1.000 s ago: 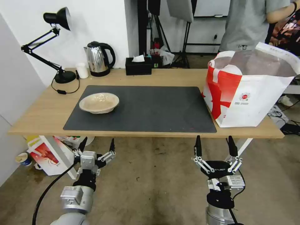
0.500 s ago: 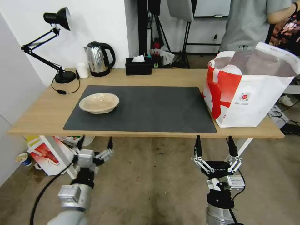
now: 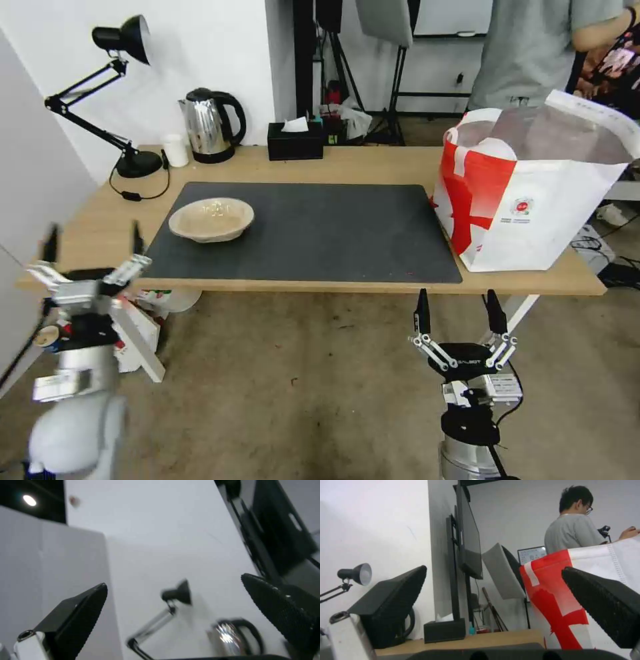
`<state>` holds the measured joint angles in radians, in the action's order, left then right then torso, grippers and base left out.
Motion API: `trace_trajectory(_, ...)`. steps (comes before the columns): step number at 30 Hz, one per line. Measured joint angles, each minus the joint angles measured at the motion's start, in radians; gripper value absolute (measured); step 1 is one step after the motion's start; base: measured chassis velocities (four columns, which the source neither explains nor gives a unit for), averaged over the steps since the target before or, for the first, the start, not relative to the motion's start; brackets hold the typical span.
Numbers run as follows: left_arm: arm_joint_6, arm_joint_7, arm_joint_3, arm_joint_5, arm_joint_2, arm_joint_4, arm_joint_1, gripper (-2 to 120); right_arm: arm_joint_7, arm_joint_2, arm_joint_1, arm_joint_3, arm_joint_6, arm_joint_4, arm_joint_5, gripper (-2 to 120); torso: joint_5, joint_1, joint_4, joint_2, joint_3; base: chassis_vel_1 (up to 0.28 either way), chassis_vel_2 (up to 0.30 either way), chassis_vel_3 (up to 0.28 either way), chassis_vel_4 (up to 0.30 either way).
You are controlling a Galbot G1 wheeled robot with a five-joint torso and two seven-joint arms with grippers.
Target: Pick up the trash from the table and place it into the takeout bag.
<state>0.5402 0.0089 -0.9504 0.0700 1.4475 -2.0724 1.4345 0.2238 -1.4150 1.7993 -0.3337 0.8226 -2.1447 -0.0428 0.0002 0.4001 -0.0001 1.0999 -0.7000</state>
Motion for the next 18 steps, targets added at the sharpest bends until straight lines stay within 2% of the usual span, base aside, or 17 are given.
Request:
trace_trajectory(10,0.011,0.005,-0.013,0.011,-0.014,-0.003,-0.004,100,0.0,0.0,0.0,0.0,0.0,0.0,0.0,100,-0.0004,0.0,0.0001,0.0,0.0,0.0,0.0,0.0,0.0)
trace_trajectory(11,-0.005,0.016,-0.016,0.032,-0.042,-0.031,0.011,100,0.0,0.0,0.0,0.0,0.0,0.0,0.0,100,-0.0012,0.0,-0.0001,0.0,0.0,0.0,0.0,0.0,0.0)
trace_trajectory(13,-0.052,0.043,-0.024,0.087,-0.124,-0.112,0.052,100,0.0,0.0,0.0,0.0,0.0,0.0,0.0,100,0.0006,0.0,0.0002,0.0,0.0,0.0,0.0,0.0,0.0)
trace_trajectory(14,-0.052,0.043,-0.024,0.087,-0.124,-0.112,0.052,100,0.0,0.0,0.0,0.0,0.0,0.0,0.0,100,0.0006,0.0,0.0002,0.0,0.0,0.0,0.0,0.0,0.0)
trace_trajectory(15,-0.071,0.054,-0.027,0.109,-0.158,-0.145,0.067,100,0.0,0.0,0.0,0.0,0.0,0.0,0.0,100,0.0013,0.0,0.0002,0.0,0.0,0.0,0.0,0.0,0.0)
trace_trajectory(17,-0.085,0.059,-0.027,0.12,-0.171,-0.156,0.076,100,0.0,0.0,0.0,0.0,0.0,0.0,0.0,100,-0.0012,0.0,0.0002,0.0,0.0,0.0,0.0,0.0,0.0)
trace_trajectory(18,-0.087,0.06,-0.027,0.122,-0.174,-0.159,0.077,100,0.0,0.0,0.0,0.0,0.0,0.0,0.0,100,-0.0002,0.0,0.0,0.0,0.0,0.0,0.0,0.0,0.0)
